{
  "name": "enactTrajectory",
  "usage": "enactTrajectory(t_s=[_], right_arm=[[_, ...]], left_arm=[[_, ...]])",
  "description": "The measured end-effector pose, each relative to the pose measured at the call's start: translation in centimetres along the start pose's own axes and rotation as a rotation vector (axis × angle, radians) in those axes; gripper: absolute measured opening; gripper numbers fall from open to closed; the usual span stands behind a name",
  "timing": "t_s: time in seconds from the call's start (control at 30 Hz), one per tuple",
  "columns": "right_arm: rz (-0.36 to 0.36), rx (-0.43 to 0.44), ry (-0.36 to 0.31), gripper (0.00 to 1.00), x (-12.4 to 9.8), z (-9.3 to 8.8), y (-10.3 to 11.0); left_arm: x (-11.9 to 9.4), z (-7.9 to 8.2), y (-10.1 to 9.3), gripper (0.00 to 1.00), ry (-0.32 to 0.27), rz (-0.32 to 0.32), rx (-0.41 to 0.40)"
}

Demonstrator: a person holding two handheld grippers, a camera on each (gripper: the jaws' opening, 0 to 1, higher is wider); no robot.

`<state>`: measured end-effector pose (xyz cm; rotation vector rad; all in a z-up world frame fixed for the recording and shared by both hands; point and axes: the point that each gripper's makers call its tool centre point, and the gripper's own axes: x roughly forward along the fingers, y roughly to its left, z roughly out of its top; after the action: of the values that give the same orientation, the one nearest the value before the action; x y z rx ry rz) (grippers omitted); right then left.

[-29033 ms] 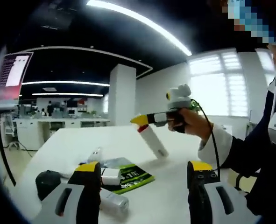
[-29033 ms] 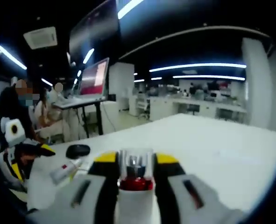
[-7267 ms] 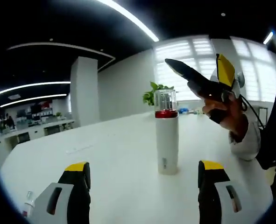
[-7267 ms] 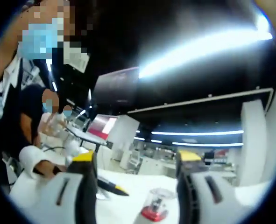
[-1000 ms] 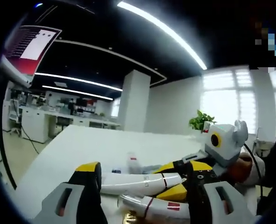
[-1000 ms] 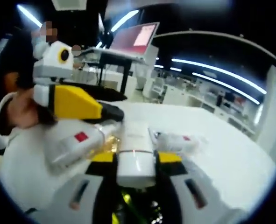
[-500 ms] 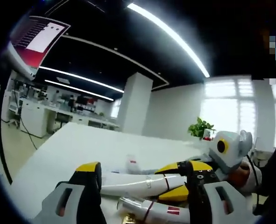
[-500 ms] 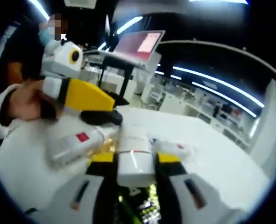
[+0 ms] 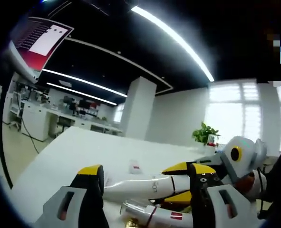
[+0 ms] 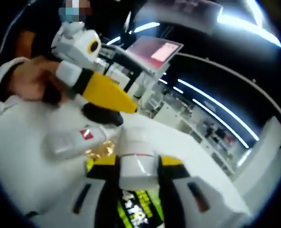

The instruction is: Arrange the skincare products in the storage area until every visible bottle or jar stands upright without overlapping.

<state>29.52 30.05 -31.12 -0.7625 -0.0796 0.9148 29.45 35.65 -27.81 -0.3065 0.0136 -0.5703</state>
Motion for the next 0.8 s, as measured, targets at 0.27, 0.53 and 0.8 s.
enactTrajectory(t_s=[0.27,0.53,0.8], right_arm=[[-0.059,-0.168,0.028,0.29,-0.2,-0.1,-1.1],[-0.105,-0.325,0.054,0.30,-0.6,0.1,-1.5],[-0.131,-0.431,0.052,0.30,-0.9,0.7,-1.7]], left_arm=[[0.0,0.0,0.0,0.75,-0.004,0.002,-0.006],[0.0,0.1,0.2,0.75,-0.006,0.001,-0.012],[0.1,0.1,0.2,0.75,-0.002,0.001,-0.006]])
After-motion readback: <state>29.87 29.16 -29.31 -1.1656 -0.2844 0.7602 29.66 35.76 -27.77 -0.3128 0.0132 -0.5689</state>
